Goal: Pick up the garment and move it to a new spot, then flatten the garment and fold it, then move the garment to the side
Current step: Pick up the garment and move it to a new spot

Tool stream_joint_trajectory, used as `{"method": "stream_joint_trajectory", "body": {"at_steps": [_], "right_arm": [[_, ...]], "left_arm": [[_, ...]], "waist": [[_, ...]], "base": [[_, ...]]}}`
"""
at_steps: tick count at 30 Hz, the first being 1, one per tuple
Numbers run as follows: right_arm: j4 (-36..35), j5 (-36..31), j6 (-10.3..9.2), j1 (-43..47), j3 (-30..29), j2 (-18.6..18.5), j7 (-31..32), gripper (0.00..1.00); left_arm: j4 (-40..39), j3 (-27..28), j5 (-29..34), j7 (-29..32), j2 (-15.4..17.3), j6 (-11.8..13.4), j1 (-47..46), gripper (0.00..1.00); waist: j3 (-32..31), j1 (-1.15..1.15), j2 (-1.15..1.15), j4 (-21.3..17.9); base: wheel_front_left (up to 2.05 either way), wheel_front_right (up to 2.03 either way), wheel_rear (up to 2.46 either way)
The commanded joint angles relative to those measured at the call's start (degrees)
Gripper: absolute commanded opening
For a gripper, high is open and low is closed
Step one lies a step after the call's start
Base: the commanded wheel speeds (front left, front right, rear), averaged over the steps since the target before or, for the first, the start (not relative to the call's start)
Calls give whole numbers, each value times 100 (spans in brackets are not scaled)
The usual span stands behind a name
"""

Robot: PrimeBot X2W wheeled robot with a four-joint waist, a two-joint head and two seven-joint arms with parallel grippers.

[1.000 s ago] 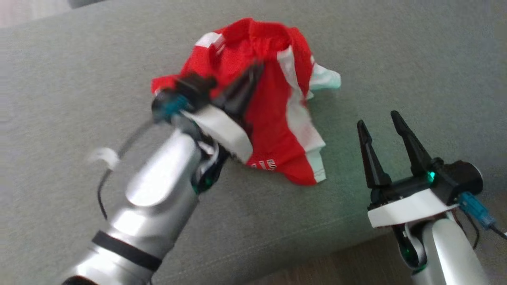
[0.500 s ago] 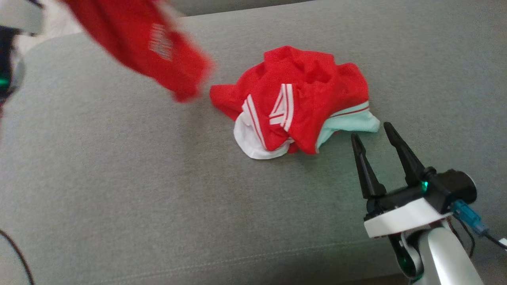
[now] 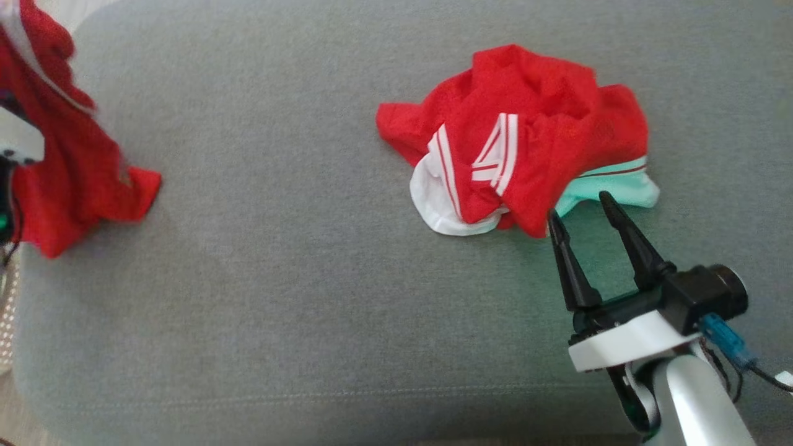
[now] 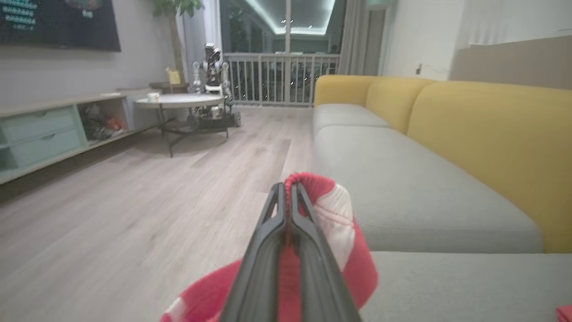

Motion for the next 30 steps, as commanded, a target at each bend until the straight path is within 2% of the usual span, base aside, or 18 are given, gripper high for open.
{"method": "stream_joint_trajectory", "body": {"at_steps": [1, 7, 8, 9, 10, 15, 18, 22, 25, 26, 30], "right_arm": [[-189, -59, -1, -213, 165, 13, -52, 100], [-147, -73, -1, -294, 305, 13, -52, 100], [-135, -68, -1, -309, 334, 13, -52, 100], [-125, -64, -1, -319, 358, 13, -52, 100], [-123, -61, -1, -324, 361, 13, -52, 100], [-97, -52, -1, -283, 288, 13, -52, 100], [-42, -52, -1, -201, 268, 13, -52, 100], [-31, -38, -1, -101, 234, 13, -52, 100], [-27, 3, -1, -35, 240, 13, -52, 100], [-23, 72, -1, 16, 232, 13, -52, 100], [25, 140, -1, 201, 226, 13, -52, 100]], "left_arm": [[148, 267, -39, -109, 211, 2, -214, 0], [1778, 124, -211, 85, -138, 36, 76, 0], [1989, 73, -187, 46, -191, 23, 121, 14], [2158, 48, -198, 5, -262, 2, 156, 45], [2295, 62, -238, -63, -339, -10, 169, 100], [2467, 24, -134, -478, -533, 23, 226, 100], [2083, 32, 52, -644, -709, 116, 355, 100], [913, 174, 449, -669, -1046, 339, 874, 100], [-8, 291, 672, -671, -1402, 428, 1541, 100], [-587, 352, 866, -671, -1644, 490, 1991, 100], [-1452, 449, 1264, -672, -2154, 378, 2906, 100]], "waist": [[139, 0, 0, 135], [181, 0, 0, 133], [174, 0, 0, 109], [162, 0, 0, 88], [151, 0, 0, 71], [28, 0, 0, 3], [-164, 0, 0, -33], [-494, 0, 0, -80], [-726, 0, 0, -170], [-855, 0, 0, -232], [-1110, 0, 0, -339]], "base": [[0, 0, 0], [0, 0, 0], [0, 0, 0], [0, 0, 0], [0, 0, 0], [0, 0, 0], [0, 0, 0], [0, 0, 0], [0, 0, 0], [0, 0, 0], [0, 0, 0]]}}
